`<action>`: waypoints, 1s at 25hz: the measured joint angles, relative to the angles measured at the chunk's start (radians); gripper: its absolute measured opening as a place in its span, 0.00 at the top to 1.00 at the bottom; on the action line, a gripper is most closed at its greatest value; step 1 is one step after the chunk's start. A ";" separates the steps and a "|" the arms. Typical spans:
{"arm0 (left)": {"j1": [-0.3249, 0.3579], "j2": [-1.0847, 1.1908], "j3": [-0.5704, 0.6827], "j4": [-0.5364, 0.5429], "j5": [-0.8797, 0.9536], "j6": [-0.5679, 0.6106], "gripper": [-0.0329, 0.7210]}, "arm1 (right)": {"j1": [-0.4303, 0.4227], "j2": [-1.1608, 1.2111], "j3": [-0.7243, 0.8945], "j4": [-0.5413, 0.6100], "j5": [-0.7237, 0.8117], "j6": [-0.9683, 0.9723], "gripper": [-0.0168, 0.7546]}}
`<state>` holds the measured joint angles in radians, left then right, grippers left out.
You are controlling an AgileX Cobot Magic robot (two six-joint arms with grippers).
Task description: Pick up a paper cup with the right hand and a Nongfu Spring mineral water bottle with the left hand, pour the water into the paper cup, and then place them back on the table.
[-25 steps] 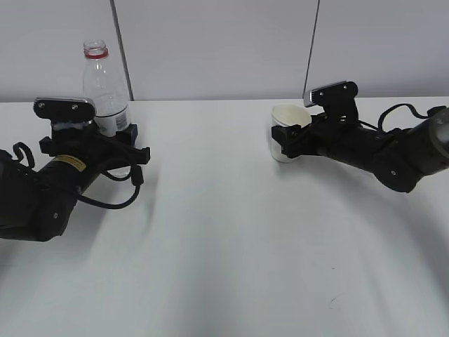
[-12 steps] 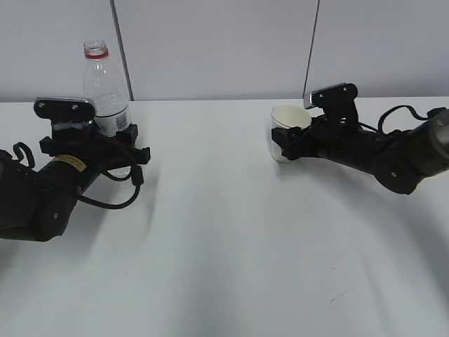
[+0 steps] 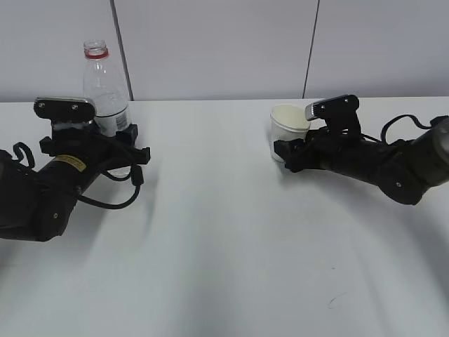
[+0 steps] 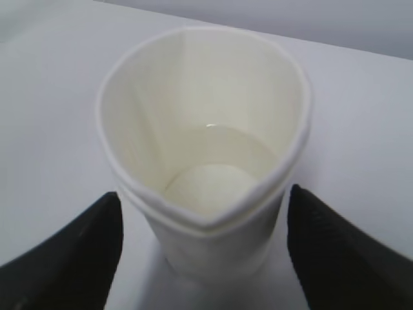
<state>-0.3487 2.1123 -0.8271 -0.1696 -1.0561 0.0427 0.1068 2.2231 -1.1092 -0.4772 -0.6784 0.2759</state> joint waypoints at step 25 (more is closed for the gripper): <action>0.011 0.068 -0.009 0.003 -0.076 -0.001 0.41 | 0.000 -0.129 0.113 0.000 0.016 -0.020 0.21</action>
<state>-0.3372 2.1805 -0.8360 -0.1664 -1.1325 0.0413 0.1068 2.0940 -0.9964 -0.4772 -0.6626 0.2562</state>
